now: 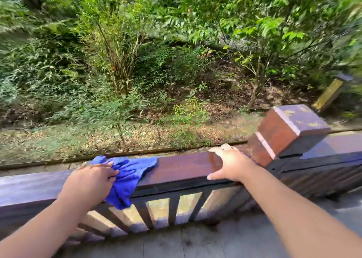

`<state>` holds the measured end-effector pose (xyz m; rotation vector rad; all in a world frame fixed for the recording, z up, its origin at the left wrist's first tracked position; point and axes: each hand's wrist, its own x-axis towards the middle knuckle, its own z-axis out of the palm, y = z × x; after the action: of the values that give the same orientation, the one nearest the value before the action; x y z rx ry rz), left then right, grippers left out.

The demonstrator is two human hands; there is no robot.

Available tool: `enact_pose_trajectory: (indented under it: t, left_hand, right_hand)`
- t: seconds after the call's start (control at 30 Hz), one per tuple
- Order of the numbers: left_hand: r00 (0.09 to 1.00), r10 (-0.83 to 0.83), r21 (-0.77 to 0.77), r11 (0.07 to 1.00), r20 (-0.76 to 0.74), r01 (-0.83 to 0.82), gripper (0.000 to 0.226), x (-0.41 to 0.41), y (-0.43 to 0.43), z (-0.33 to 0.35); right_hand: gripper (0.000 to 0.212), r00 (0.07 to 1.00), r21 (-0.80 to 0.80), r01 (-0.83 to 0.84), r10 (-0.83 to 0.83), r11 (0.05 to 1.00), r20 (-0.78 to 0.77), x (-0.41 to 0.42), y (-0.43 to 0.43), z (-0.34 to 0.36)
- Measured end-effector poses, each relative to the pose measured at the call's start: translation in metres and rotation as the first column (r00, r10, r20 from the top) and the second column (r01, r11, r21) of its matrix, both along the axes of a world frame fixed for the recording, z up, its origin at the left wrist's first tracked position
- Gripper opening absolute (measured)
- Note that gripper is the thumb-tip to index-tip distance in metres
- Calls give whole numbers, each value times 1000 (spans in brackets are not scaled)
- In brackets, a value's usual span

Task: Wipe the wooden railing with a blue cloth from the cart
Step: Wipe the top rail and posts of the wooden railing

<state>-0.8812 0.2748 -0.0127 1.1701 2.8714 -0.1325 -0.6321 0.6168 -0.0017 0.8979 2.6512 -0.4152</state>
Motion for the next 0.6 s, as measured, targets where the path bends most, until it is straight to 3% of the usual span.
enact_pose_trajectory:
  t: [0.2, 0.33, 0.47, 0.6]
  left_hand:
    - [997, 83, 35, 996, 1, -83, 31, 15, 6, 3]
    - [994, 15, 171, 985, 105, -33, 25, 47, 22, -12]
    - [984, -161, 234, 962, 78, 139, 30, 90, 74, -25]
    - [906, -376, 312, 899, 192, 307, 30, 132, 156, -29]
  right_hand:
    - [106, 1000, -21, 24, -24, 999, -18, -4, 4, 0]
    - [111, 999, -6, 0, 0, 1000, -48, 9, 5, -13]
    - [121, 988, 25, -17, 21, 1000, -153, 33, 13, -25]
    - [122, 971, 92, 12, 11, 996, -240, 57, 15, -23]
